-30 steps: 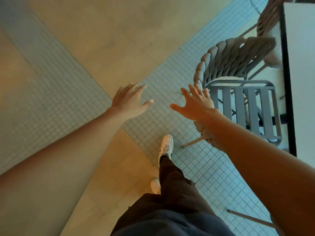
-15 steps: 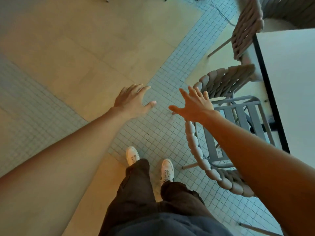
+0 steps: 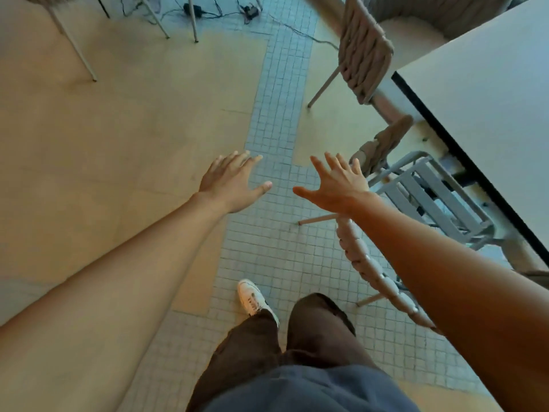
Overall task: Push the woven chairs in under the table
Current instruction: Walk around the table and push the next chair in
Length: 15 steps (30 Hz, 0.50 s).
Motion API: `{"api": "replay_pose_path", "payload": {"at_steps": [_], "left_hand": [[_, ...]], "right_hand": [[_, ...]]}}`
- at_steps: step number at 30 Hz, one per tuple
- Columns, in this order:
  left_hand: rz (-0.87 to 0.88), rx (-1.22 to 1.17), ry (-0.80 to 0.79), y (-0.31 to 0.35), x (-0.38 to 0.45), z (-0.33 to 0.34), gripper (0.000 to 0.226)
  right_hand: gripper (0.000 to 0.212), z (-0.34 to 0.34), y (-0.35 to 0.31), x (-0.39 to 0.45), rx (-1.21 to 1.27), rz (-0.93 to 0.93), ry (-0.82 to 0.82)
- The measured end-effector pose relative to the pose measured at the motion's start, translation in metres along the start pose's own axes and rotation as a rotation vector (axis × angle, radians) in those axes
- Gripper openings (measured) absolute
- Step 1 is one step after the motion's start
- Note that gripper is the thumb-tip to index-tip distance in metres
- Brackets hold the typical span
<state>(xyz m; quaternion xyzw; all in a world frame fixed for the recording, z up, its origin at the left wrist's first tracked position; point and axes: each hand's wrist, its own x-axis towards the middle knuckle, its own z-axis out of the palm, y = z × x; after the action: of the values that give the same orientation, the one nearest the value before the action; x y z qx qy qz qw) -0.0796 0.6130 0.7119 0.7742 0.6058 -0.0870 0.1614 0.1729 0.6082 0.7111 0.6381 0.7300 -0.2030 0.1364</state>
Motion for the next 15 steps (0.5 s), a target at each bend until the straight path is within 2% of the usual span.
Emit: {"api": "replay_pose_path", "payload": {"at_steps": [7, 15], "left_hand": [[0.149, 0.088, -0.012, -0.045, 0.064, -0.026, 0.082], [0.229, 0.132, -0.020, -0.065, 0.156, -0.054, 0.082]], "right_hand": [[0.103, -0.018, -0.022, 0.045, 0.084, 0.108, 0.035], [0.101, -0.049, -0.008, 0.108, 0.113, 0.202, 0.052]]}}
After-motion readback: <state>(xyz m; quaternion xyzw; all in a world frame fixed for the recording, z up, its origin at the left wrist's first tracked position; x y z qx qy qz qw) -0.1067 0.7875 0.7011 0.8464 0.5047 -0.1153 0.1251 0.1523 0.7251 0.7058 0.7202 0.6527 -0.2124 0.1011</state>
